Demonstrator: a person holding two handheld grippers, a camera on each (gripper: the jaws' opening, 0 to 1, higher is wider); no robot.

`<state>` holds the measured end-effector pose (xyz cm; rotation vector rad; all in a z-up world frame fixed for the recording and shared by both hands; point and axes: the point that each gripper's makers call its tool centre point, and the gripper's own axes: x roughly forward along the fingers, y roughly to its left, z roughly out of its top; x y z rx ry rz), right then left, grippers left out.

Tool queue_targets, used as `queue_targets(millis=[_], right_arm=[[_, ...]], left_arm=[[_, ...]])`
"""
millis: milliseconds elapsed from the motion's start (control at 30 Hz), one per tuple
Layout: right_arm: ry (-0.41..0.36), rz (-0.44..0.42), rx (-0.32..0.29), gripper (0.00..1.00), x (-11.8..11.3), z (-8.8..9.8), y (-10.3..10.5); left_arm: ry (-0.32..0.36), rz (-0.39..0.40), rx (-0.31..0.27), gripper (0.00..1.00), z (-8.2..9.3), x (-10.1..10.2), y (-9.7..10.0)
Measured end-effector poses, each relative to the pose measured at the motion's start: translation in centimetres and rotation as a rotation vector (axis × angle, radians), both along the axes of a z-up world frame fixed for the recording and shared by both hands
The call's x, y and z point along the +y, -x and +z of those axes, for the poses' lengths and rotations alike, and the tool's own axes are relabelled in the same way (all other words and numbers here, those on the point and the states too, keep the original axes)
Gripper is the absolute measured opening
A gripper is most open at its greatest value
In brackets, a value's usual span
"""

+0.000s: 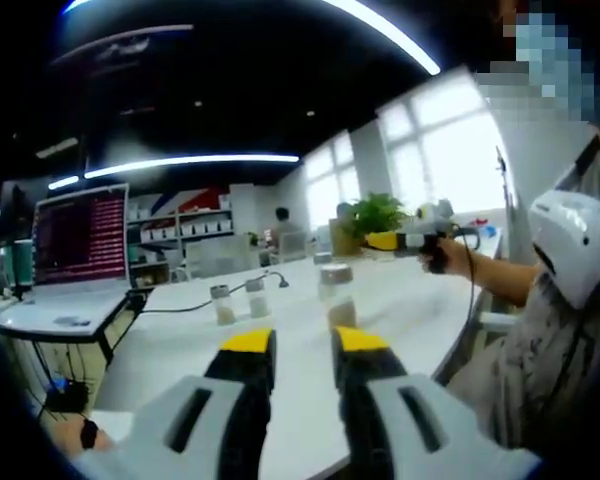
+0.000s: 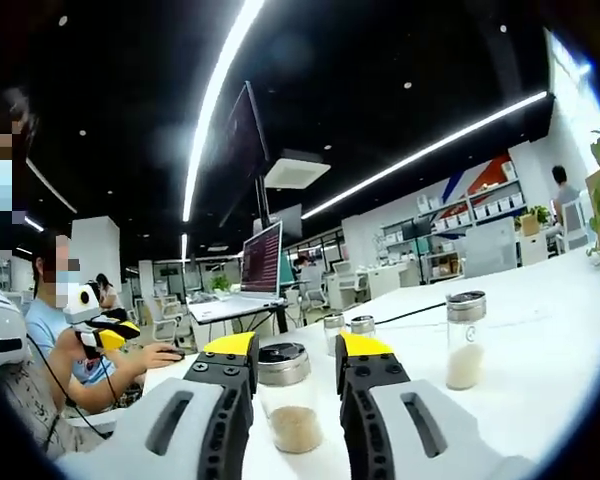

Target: Rotate the seasoning bottle until the label or dispensing opening points toward the visible target arrow and the bottle remains upright within the marked orientation range

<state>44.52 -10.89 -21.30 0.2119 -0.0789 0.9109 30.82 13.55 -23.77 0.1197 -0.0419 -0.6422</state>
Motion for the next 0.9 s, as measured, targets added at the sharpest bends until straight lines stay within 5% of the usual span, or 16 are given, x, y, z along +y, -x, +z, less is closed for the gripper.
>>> queue_targets(millis=[900], right_arm=[[0.039,-0.252,-0.047,0.29,-7.2,-0.7,2.7]], left_arm=[[0.027,-0.021,-0.017,0.24,0.7,0.5,-0.7]])
